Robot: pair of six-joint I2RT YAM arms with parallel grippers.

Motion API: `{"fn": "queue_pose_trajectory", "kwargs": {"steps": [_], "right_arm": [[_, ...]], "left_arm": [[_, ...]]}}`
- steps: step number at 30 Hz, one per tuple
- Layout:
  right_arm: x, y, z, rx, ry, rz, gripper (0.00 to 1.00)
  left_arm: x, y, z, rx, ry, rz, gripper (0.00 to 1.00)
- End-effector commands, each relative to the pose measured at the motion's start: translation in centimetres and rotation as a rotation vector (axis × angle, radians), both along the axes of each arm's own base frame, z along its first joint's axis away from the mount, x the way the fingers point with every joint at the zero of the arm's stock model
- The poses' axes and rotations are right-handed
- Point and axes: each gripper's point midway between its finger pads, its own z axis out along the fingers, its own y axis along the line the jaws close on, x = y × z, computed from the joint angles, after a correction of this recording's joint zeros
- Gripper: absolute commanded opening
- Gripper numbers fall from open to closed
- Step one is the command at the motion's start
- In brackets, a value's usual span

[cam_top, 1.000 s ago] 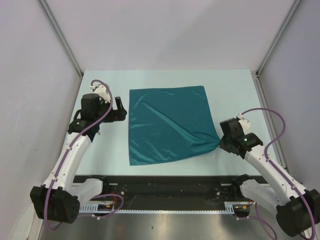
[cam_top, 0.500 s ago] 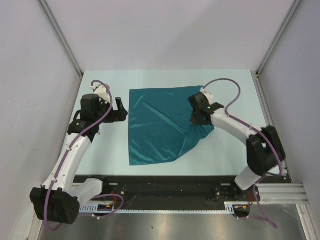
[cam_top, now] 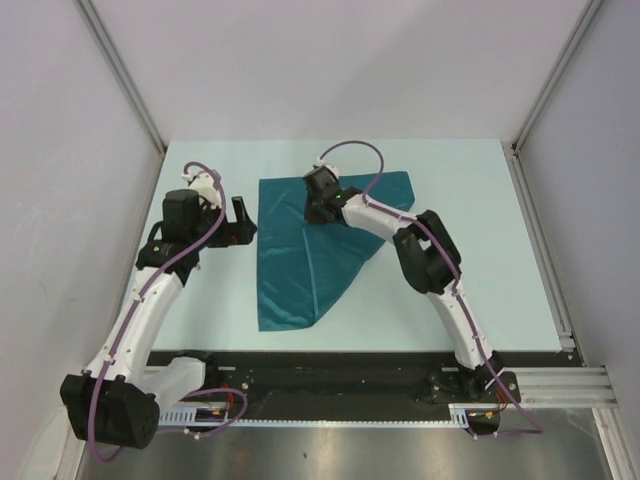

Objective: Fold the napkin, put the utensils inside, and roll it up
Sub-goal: Fold the napkin

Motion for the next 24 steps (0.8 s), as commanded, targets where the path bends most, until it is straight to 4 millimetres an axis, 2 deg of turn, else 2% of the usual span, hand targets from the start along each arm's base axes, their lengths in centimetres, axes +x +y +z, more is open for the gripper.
{"fn": "queue_pose_trajectory", "kwargs": {"steps": [1,3,5,6,9,13,15,16,17,24], "right_arm": [[3.2,5.3,2.2,0.192,-0.110,0.065,0.00],[4.5,6.6,2.2,0.258,-0.145,0.053,0.00],[4.9,7.8,2.3,0.313,-0.161,0.068,0.00],[5.6,8.6,2.9,0.366,-0.197,0.065,0.00],[6.8,9.5,3.6,0.445,-0.238,0.040,0.00],[8.1,10.7,3.3,0.523,-0.256,0.013,0.00],[8.6,11.1,3.5,0.570,-0.272,0.006,0.00],[8.8,11.2,2.4,0.590,-0.255,-0.011,0.00],[9.2,11.6,3.4,0.625,-0.281,-0.011,0.00],[11.1,11.6,3.9,0.702,-0.352,-0.083,0.00]], "left_arm": [[0.3,0.0,0.9,-0.017,-0.036,0.005,1.00],[0.3,-0.1,0.8,-0.019,-0.034,0.005,1.00],[0.4,-0.1,0.8,-0.018,-0.033,0.004,1.00],[0.4,0.0,0.8,-0.016,-0.033,0.006,1.00],[0.4,-0.1,0.6,-0.016,-0.028,0.005,1.00],[0.5,0.0,0.6,-0.016,-0.030,0.006,1.00],[0.5,-0.1,0.6,-0.017,-0.029,0.004,1.00],[0.5,-0.1,0.6,-0.018,-0.026,0.003,1.00],[0.5,-0.1,0.6,-0.018,-0.026,0.003,1.00],[0.6,-0.2,0.4,-0.019,-0.019,0.000,1.00]]}}
